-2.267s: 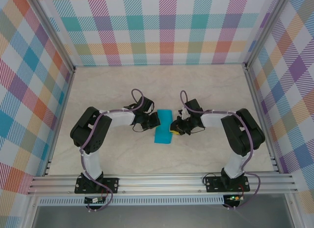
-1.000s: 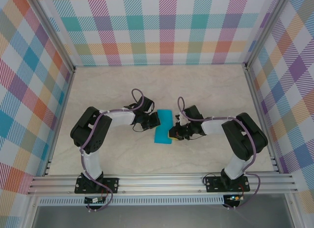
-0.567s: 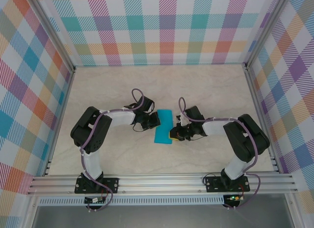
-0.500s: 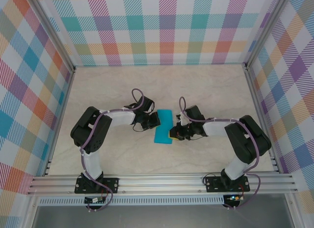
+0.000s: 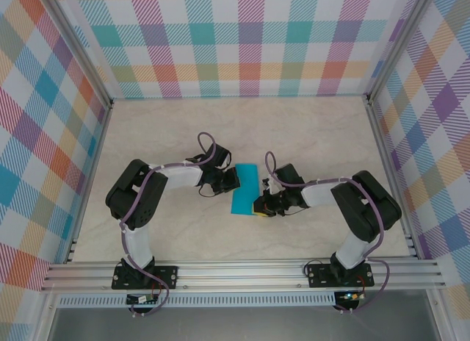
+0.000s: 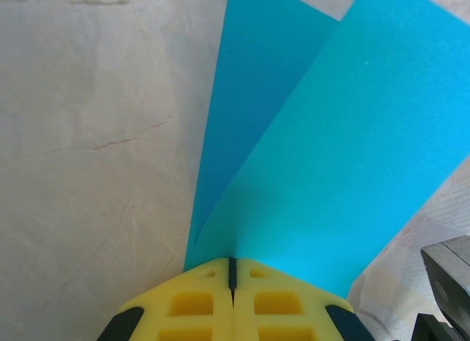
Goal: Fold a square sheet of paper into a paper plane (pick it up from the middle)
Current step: Fold the square sheet of paper in half at the center of the table.
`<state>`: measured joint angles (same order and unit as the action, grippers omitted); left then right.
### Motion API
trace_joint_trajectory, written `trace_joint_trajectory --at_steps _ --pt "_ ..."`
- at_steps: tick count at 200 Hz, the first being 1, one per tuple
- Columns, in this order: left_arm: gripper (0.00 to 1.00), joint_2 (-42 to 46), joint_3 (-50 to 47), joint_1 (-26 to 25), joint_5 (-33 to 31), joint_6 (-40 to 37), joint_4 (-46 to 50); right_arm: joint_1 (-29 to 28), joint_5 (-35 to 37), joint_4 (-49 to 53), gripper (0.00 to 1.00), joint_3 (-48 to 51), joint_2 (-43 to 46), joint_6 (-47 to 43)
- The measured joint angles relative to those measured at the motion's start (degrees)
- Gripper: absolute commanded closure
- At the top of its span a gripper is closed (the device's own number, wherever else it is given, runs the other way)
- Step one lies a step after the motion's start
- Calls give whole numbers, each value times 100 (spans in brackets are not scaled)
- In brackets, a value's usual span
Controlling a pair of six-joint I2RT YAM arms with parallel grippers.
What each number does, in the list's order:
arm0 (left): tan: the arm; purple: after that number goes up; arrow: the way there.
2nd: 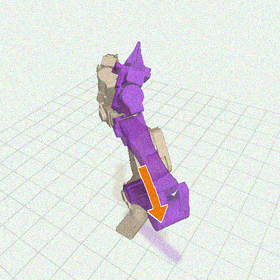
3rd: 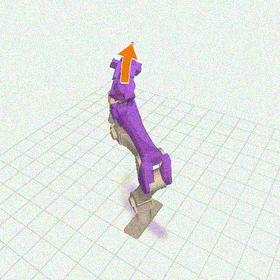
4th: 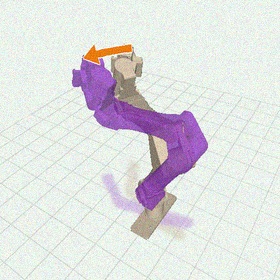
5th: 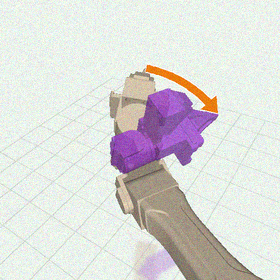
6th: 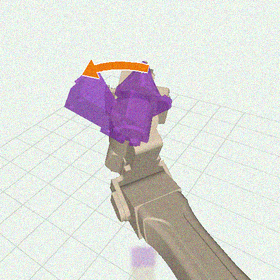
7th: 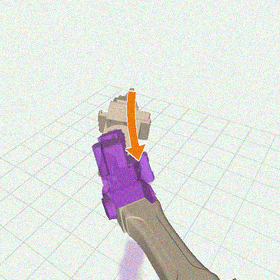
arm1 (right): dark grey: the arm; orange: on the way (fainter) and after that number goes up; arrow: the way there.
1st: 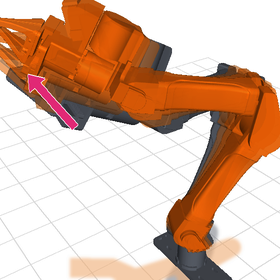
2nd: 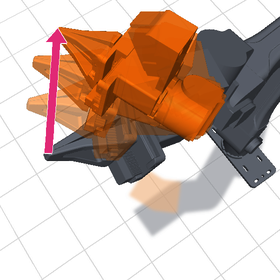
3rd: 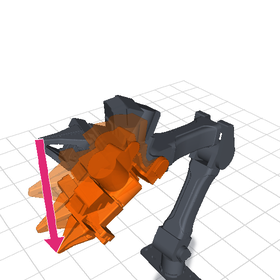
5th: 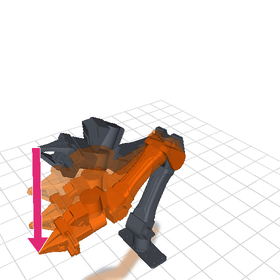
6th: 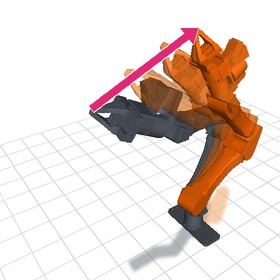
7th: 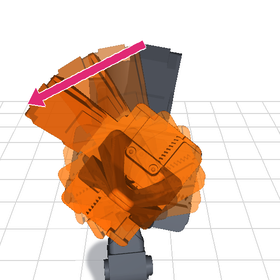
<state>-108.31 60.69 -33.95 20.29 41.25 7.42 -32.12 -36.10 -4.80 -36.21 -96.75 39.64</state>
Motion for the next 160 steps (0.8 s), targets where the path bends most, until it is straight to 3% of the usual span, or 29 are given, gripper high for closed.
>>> trace_joint_trajectory --at_steps 46,160 --pt "100 0 2 0 2 -17 0 -37 63 87 90 11 350 13" --pt "100 0 13 -4 -22 -17 17 -319 684 942 92 -260 278 -140"
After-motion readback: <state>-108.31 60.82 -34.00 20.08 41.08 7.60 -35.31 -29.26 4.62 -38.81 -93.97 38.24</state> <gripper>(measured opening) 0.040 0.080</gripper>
